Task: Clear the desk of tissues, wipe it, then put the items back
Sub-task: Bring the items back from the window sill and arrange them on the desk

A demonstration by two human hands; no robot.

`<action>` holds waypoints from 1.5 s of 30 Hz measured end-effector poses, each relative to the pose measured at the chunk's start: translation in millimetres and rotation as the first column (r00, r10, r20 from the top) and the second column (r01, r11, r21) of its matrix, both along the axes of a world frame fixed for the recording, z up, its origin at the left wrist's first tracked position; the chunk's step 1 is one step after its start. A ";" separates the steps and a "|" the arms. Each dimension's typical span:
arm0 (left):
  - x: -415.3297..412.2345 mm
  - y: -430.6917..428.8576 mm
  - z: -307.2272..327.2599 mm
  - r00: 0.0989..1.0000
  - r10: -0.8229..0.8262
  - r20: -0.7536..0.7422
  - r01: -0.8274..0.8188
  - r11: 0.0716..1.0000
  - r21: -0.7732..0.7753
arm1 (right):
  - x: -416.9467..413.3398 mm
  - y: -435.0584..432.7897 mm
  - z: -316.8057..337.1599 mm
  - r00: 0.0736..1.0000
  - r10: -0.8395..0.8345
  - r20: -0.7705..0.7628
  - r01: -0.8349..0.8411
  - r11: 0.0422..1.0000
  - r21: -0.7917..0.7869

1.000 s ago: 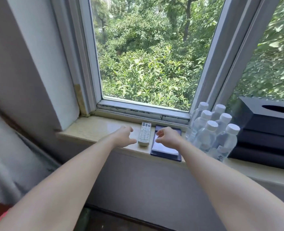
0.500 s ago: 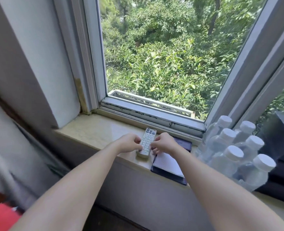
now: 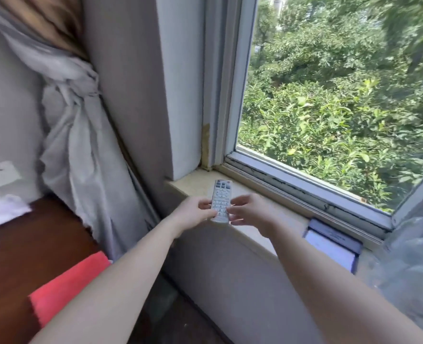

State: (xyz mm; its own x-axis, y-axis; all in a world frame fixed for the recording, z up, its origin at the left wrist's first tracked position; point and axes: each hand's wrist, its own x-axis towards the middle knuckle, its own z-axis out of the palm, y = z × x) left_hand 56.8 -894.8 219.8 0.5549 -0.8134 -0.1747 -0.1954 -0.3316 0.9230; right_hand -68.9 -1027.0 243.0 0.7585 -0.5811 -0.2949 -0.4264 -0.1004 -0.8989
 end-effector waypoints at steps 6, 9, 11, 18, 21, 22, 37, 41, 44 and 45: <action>44.8 115.2 2.6 0.963 0.267 0.045 -0.265 0.963 -0.054 | 80.3 99.4 -6.8 0.987 0.118 0.106 -0.125 0.990 0.060; 64.3 180.1 6.9 0.927 0.371 0.061 -0.368 0.928 -0.060 | 114.2 157.0 -7.2 0.969 0.207 0.133 -0.215 0.975 0.053; 75.6 223.1 8.5 0.889 0.453 0.061 -0.448 0.890 -0.079 | 134.0 195.5 -4.3 0.941 0.302 0.154 -0.314 0.947 0.059; 93.8 365.2 4.1 0.723 0.691 -0.013 -0.689 0.719 -0.094 | 194.8 332.4 -3.9 0.839 0.507 0.198 -0.534 0.837 0.121; 103.6 417.5 -2.0 0.638 0.770 0.012 -0.767 0.638 -0.066 | 216.5 383.5 -16.4 0.804 0.566 0.180 -0.589 0.799 0.121; 107.0 432.5 -4.5 0.602 0.799 0.011 -0.797 0.601 -0.054 | 223.4 397.6 -20.3 0.789 0.590 0.174 -0.612 0.782 0.123; 252.8 541.9 -69.3 0.395 0.917 -0.052 -0.912 0.398 0.101 | 410.0 516.1 -81.9 0.633 0.774 -0.006 -0.770 0.630 0.103; 311.2 550.5 -93.3 0.382 0.923 -0.052 -0.913 0.386 0.131 | 469.8 528.4 -107.7 0.630 0.774 -0.062 -0.768 0.633 0.093; 351.7 555.6 -114.1 0.368 0.927 -0.073 -0.912 0.375 0.166 | 514.0 536.5 -133.4 0.625 0.771 -0.120 -0.762 0.636 0.118; 363.3 557.2 -122.5 0.364 0.928 -0.078 -0.911 0.372 0.180 | 525.9 538.9 -141.4 0.624 0.769 -0.139 -0.759 0.639 0.129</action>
